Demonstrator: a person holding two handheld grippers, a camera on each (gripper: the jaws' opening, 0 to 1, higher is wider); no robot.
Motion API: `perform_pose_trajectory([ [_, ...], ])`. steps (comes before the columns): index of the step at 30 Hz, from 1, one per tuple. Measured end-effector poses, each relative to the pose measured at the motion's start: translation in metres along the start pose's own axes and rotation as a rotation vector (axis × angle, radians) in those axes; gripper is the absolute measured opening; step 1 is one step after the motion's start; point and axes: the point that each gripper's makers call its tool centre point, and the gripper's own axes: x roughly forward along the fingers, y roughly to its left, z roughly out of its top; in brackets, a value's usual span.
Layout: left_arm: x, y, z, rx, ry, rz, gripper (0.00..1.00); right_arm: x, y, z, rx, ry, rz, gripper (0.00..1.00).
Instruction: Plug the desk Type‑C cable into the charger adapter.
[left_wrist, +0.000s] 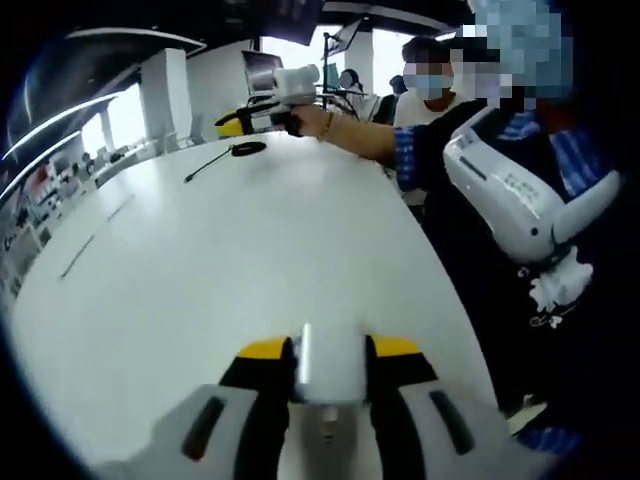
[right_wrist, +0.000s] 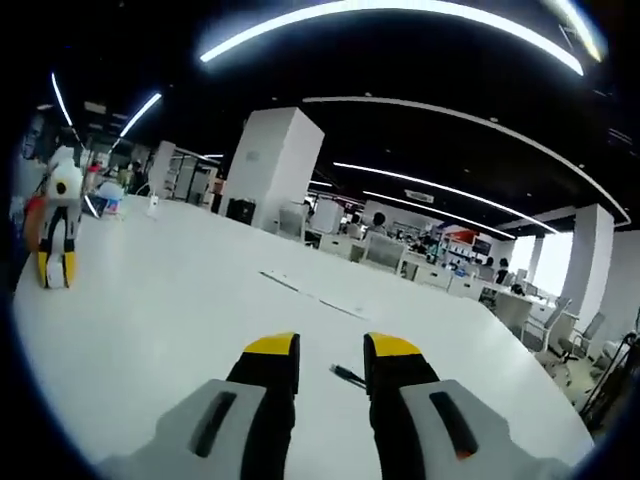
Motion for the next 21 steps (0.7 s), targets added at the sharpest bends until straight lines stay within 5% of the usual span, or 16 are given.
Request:
perform_pose_trajectory([
  [7,0.002,0.0,0.001,0.004,-0.01,0.001,0.29,0.025,-0.013,0.021,-0.045,0.032,0.059,0.26],
  [21,0.004,0.0,0.002,0.003,-0.018,-0.001,0.29,0.07,-0.031,0.011,-0.15,0.234,0.177,0.25],
])
